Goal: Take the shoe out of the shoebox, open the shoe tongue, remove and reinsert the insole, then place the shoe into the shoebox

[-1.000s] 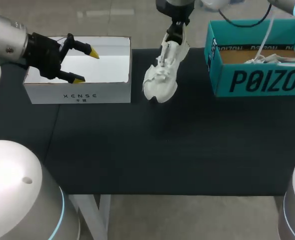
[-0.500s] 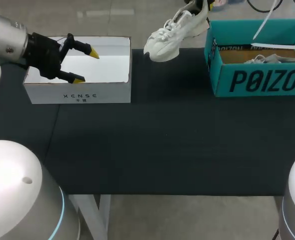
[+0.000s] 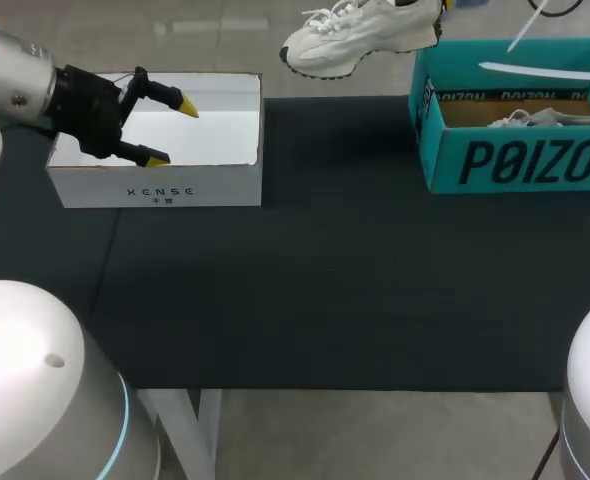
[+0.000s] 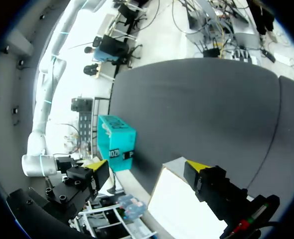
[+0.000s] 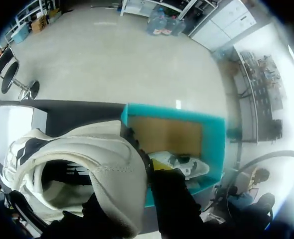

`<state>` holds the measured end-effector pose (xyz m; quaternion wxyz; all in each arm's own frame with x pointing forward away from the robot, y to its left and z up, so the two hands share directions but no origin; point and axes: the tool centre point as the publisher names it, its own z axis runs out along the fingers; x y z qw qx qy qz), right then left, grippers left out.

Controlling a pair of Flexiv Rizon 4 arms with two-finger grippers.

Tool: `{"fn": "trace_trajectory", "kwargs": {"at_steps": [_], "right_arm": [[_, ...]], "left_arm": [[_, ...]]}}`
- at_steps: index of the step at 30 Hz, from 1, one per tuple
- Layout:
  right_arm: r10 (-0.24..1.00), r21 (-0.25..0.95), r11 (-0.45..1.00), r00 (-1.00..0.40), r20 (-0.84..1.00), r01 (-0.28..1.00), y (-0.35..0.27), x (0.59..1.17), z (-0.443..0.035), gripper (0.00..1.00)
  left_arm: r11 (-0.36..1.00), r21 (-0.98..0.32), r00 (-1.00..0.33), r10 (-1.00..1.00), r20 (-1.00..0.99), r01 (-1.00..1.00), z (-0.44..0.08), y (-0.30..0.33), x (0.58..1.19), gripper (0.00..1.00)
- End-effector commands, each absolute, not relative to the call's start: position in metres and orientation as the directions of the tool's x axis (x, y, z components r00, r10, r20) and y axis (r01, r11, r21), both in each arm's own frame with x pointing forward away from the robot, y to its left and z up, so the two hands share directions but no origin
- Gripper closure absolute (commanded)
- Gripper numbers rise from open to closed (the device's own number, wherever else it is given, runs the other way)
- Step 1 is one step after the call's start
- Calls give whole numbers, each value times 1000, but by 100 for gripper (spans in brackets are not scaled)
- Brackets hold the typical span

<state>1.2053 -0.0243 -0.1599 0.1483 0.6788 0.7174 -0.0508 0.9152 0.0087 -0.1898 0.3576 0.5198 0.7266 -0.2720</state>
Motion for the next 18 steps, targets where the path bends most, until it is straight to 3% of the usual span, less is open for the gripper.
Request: {"fn": "trace_trajectory", "kwargs": {"at_steps": [1,13,18], "right_arm": [[959,130,72,-33,-282,989,-24,1204,-158,100],[959,130,72,-33,-282,989,-24,1204,-158,100],[960,35,25,-14,-281,999,-57,1223,-164,100]], "left_arm": [[312,-23,-204,564,-800,950,-189,9,915,0],[312,-23,-204,564,-800,950,-189,9,915,0],[312,-23,-204,564,-800,950,-189,9,915,0]]}}
